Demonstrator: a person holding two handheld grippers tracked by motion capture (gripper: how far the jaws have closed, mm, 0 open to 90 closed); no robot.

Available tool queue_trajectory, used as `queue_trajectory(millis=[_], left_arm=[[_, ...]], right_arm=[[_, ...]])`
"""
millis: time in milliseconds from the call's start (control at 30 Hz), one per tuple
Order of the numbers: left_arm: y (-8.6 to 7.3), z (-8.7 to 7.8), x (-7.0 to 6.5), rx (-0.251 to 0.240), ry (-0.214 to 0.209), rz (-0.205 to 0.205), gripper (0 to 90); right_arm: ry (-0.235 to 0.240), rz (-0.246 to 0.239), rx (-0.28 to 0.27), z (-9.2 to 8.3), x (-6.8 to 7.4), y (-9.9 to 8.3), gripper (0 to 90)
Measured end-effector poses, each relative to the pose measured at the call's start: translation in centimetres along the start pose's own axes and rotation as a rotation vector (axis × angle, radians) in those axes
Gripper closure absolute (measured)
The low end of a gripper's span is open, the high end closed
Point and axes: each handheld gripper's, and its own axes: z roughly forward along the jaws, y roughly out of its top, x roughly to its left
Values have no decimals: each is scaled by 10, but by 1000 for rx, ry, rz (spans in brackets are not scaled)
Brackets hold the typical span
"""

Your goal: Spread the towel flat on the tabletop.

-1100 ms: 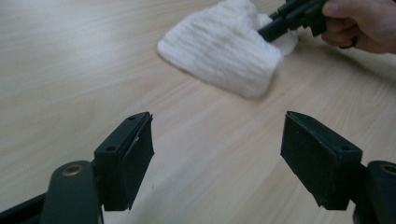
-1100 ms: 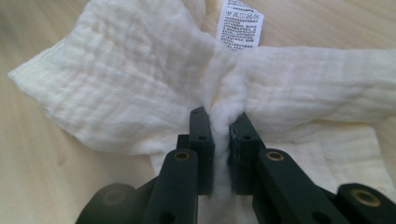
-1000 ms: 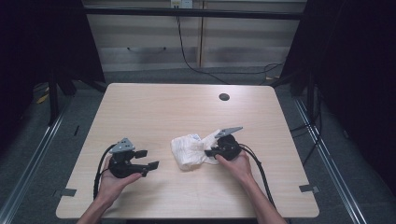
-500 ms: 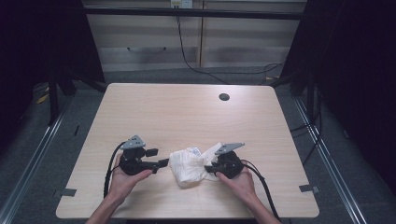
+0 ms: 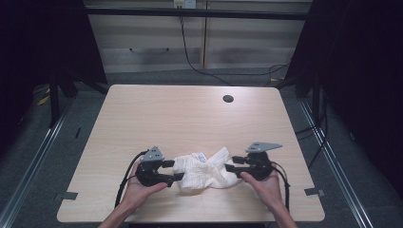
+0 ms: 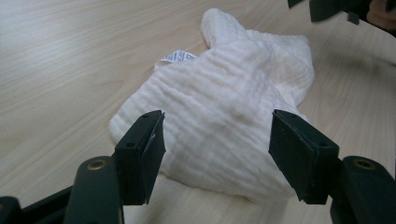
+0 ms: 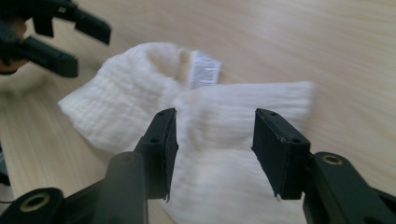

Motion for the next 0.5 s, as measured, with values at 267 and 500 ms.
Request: queue_trajectory(millis=[267,500], left_arm=[[-5,17,-5,63,-23,44,556],[-11,30,0,134,-18,49,835]], right_arm=[[-38,3,18,-6,-24,-17,619],[-31,-11,15,20,-30,8,523]])
